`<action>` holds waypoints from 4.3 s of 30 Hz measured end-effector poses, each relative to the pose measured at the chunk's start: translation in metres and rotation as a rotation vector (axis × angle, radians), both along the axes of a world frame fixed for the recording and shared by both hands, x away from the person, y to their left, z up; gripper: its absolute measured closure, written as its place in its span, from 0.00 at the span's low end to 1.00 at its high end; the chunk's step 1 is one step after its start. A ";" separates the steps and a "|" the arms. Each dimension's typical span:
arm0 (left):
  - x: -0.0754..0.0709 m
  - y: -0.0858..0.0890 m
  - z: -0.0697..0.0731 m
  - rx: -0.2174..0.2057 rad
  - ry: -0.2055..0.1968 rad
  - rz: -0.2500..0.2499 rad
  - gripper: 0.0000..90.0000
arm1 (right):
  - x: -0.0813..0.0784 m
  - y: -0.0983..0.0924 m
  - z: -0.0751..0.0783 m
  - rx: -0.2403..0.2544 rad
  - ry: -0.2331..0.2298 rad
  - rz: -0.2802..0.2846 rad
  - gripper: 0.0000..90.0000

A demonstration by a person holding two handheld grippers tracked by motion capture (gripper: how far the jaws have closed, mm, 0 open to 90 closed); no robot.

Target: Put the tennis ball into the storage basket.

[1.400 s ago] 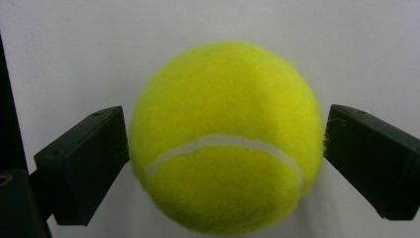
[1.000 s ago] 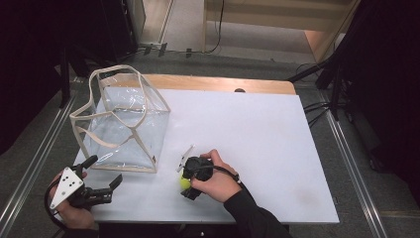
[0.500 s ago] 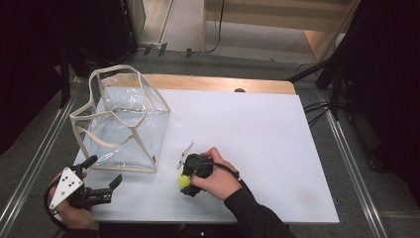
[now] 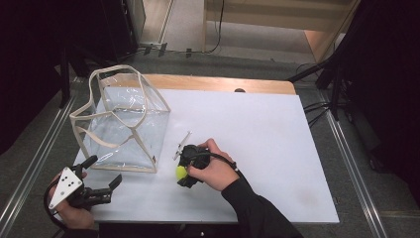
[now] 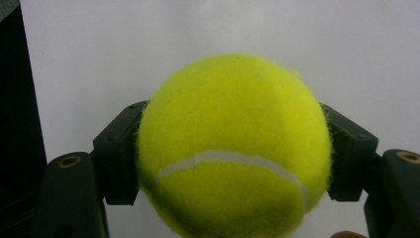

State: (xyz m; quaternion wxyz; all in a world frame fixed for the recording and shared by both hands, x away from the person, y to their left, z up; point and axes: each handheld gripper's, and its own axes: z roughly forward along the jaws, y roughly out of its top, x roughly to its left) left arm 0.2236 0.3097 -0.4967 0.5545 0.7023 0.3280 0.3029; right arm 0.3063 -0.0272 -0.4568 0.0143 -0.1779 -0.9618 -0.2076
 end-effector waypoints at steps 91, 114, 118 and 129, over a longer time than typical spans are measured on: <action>0.001 0.000 0.000 -0.006 0.002 -0.002 0.00 | 0.055 0.040 0.132 0.039 -0.056 0.160 0.27; 0.001 0.000 0.000 -0.008 0.001 -0.005 0.00 | 0.061 0.050 0.167 0.044 -0.097 0.185 0.27; 0.002 0.000 0.000 -0.007 0.002 -0.006 0.00 | 0.061 0.052 0.174 0.049 -0.105 0.188 0.27; 0.002 0.000 0.000 -0.004 0.004 -0.008 0.00 | 0.062 0.059 0.193 0.055 -0.125 0.189 0.27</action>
